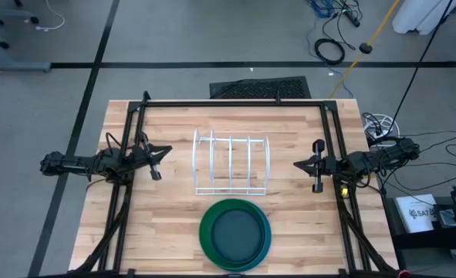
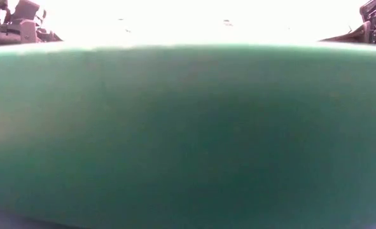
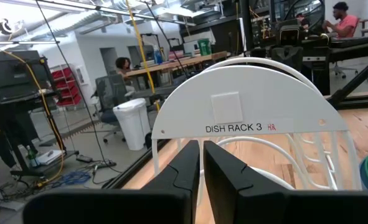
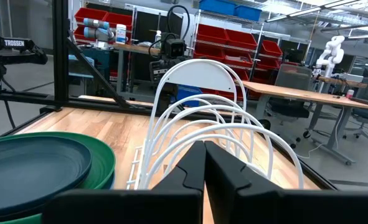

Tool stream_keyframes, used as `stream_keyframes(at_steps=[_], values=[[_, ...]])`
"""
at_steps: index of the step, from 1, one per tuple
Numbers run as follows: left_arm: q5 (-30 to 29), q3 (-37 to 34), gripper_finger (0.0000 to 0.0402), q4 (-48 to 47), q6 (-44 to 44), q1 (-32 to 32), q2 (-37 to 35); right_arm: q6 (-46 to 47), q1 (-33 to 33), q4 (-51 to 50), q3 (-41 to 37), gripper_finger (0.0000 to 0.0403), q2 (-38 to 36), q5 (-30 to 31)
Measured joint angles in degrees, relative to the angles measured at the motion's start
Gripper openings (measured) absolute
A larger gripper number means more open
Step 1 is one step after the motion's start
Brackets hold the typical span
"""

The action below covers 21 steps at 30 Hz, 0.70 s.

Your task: Sort dishes

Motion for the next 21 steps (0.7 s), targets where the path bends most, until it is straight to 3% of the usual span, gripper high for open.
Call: stream_keyframes(at_steps=[21], values=[[0.0, 0.0, 0.0034, 0.0, 0.0, 0.0, 0.0, 1.1, 0.0, 0.7, 0.0, 0.0000, 0.0, -0.1]])
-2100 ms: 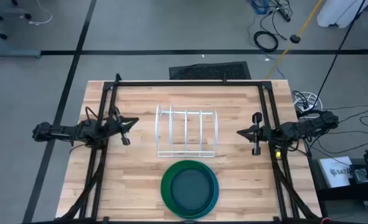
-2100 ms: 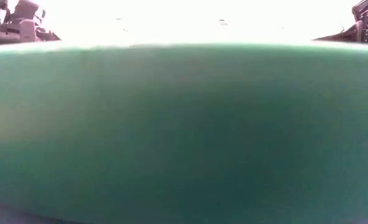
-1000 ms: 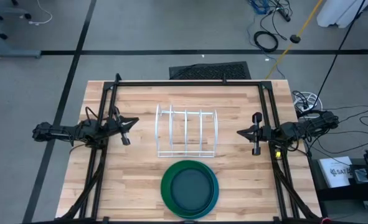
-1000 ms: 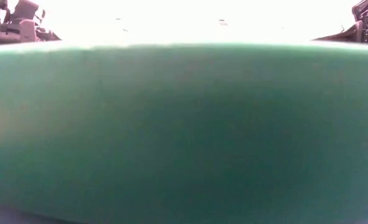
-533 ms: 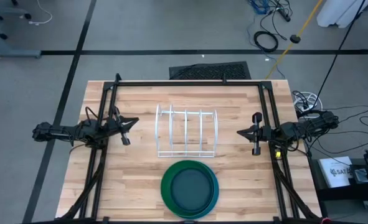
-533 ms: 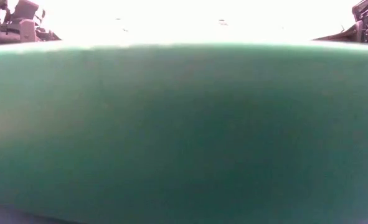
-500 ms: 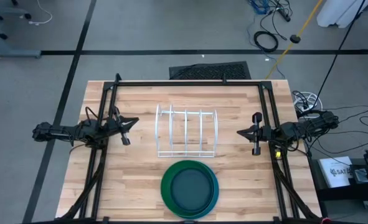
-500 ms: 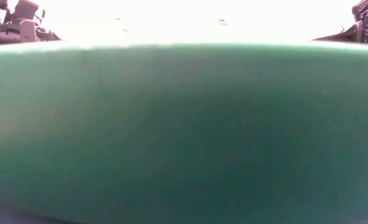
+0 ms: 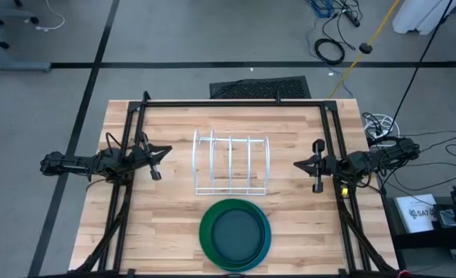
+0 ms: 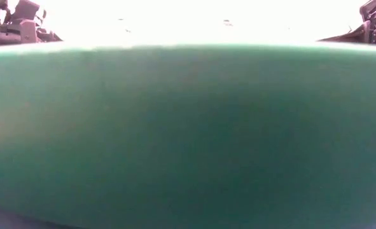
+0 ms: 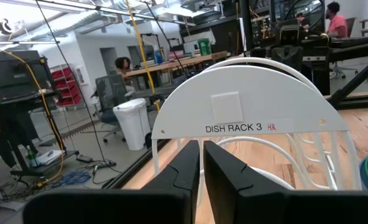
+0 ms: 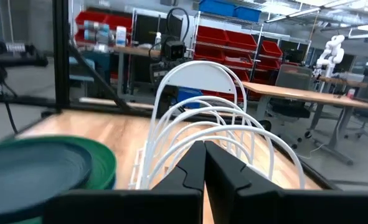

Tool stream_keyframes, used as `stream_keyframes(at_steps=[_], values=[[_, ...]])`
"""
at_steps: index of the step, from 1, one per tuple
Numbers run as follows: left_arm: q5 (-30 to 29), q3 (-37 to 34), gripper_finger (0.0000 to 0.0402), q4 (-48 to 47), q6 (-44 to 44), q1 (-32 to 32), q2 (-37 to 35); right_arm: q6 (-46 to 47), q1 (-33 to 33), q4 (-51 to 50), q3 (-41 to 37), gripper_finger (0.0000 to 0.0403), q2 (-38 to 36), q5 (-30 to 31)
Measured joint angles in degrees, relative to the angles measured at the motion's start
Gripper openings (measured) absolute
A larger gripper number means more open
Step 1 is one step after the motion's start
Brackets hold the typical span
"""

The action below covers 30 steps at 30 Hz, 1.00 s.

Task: Sort dishes
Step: Put the dark blue plate into the dish rack

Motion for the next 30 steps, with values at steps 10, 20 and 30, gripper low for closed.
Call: stream_keyframes(at_steps=[10, 20, 30], values=[[0.0, 0.0, 0.0034, 0.0, 0.0, 0.0, 0.0, 7.6, 0.0, 15.1, 0.0, 0.0000, 0.0, 1.5], [0.0, 0.0, 0.0034, 0.0, 0.0, 0.0, 0.0, 2.3, 0.0, 13.6, 15.5, 0.0000, 11.3, 0.0], [0.1, 0.0, 0.0034, 1.3, 0.0, 0.0, 0.0, 2.6, 0.1, -15.4, 42.9, 0.0000, 48.1, -5.5]])
